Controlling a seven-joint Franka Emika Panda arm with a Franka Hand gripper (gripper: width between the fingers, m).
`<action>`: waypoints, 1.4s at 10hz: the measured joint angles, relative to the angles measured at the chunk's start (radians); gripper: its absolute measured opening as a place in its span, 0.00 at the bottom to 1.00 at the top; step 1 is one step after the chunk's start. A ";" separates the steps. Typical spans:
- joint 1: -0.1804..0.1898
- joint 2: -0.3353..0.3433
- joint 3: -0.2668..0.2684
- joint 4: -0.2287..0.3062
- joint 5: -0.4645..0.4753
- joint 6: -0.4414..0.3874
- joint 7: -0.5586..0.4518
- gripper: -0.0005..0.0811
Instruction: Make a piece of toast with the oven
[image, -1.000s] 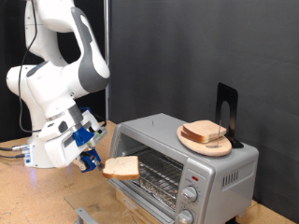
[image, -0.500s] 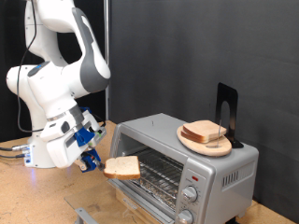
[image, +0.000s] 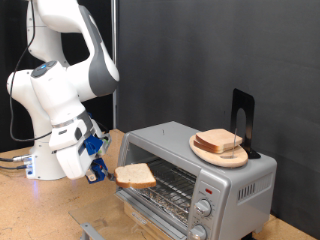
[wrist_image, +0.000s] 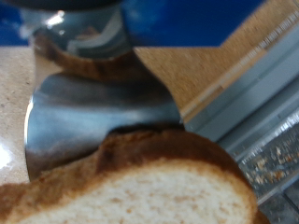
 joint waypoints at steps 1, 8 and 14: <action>-0.004 0.019 0.000 0.021 -0.058 0.005 -0.003 0.50; 0.000 0.098 0.046 0.085 -0.213 0.104 0.020 0.50; 0.016 0.108 0.128 0.100 -0.296 0.185 0.116 0.50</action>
